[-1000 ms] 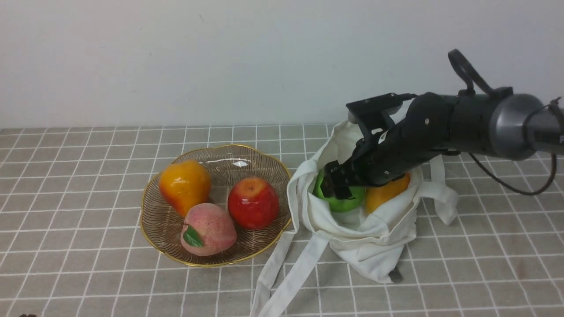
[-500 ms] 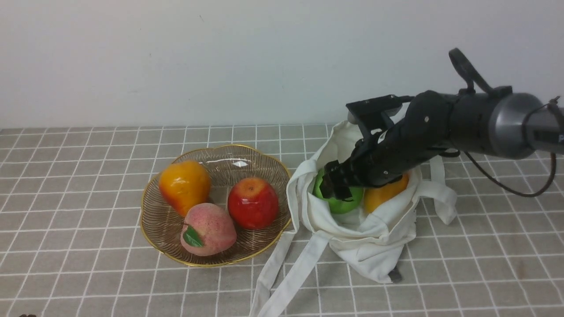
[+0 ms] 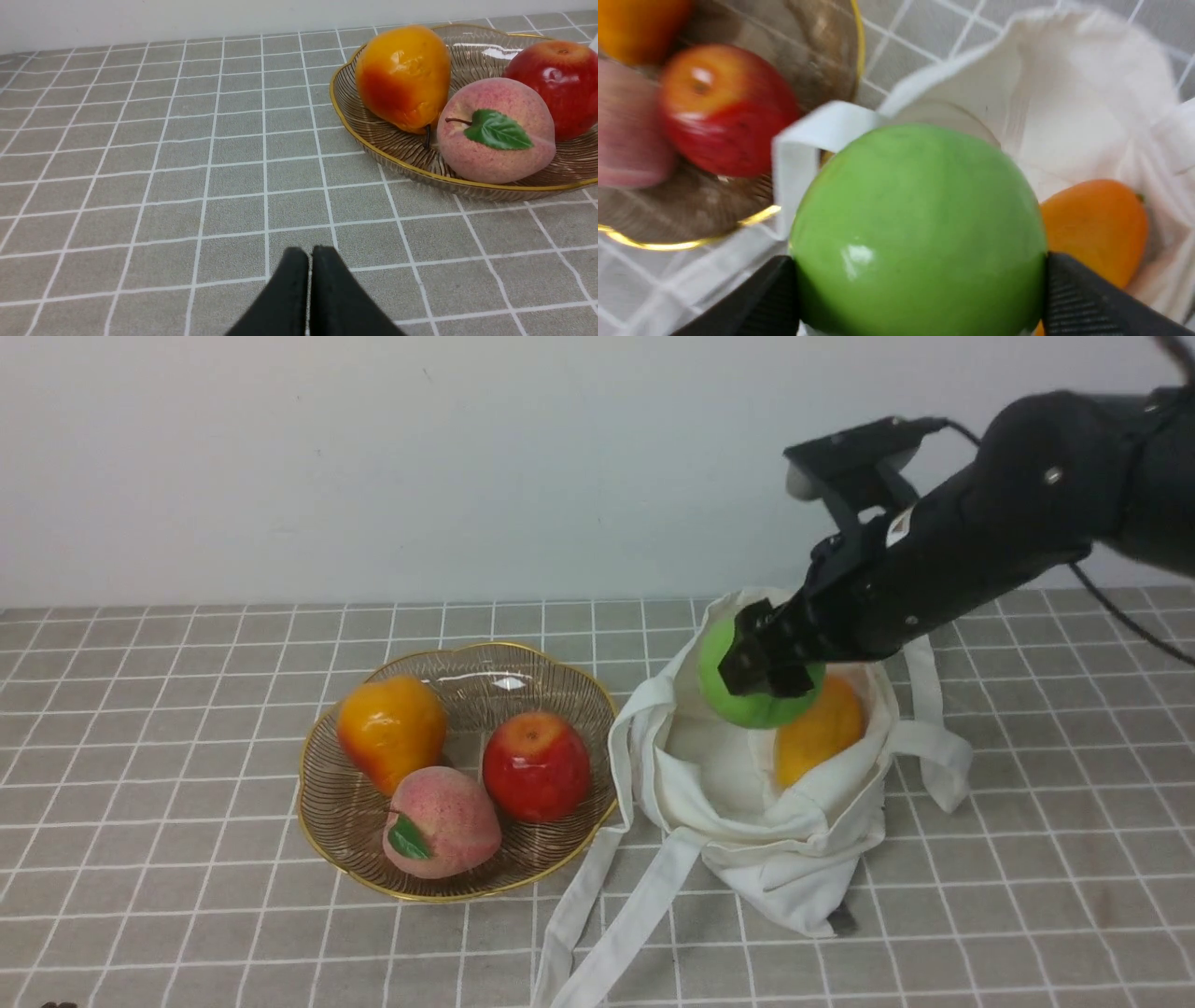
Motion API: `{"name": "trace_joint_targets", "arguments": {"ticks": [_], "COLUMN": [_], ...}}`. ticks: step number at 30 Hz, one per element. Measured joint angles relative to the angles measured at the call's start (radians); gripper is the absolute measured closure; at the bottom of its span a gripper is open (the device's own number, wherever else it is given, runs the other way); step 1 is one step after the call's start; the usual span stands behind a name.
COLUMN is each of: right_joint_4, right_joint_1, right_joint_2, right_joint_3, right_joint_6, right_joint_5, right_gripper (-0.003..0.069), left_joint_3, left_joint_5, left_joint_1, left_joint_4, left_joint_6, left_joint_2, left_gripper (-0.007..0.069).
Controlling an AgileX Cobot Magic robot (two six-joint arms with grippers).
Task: Take the fruit out of the bag on the grey coffee tablecloth and place them on the plate.
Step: 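Move the fruit from the bag and place it onto the plate with the right gripper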
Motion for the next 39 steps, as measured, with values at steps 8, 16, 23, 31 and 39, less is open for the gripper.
{"name": "trace_joint_targets", "arguments": {"ticks": [8,16,23,31,39], "right_joint_4": [0.291,0.712,1.008,1.196,1.148], "right_joint_1": [0.059,0.226,0.263,0.263,0.263], "right_joint_2": [-0.045,0.199,0.316,0.352,0.302], "right_joint_3": [0.0,0.0,0.0,0.0,0.0], "right_joint_6": [-0.164,-0.526,-0.814,-0.962,-0.969], "right_joint_5": [-0.194,-0.501,-0.65,-0.695,-0.668], "right_gripper": [0.005,0.005,0.005,-0.0027,-0.0032], "left_joint_3": [0.0,0.0,0.0,0.0,0.0], "left_joint_5": [0.0,0.0,0.0,0.0,0.0], "left_joint_1": [0.0,0.0,0.0,0.0,0.0], "left_joint_4": [0.0,0.0,0.0,0.0,0.0], "left_joint_6": [0.0,0.0,0.0,0.0,0.0], "left_joint_2": [0.0,0.0,0.0,0.0,0.0], "left_gripper": [0.0632,0.0632,0.0632,0.0632,0.0632]}}
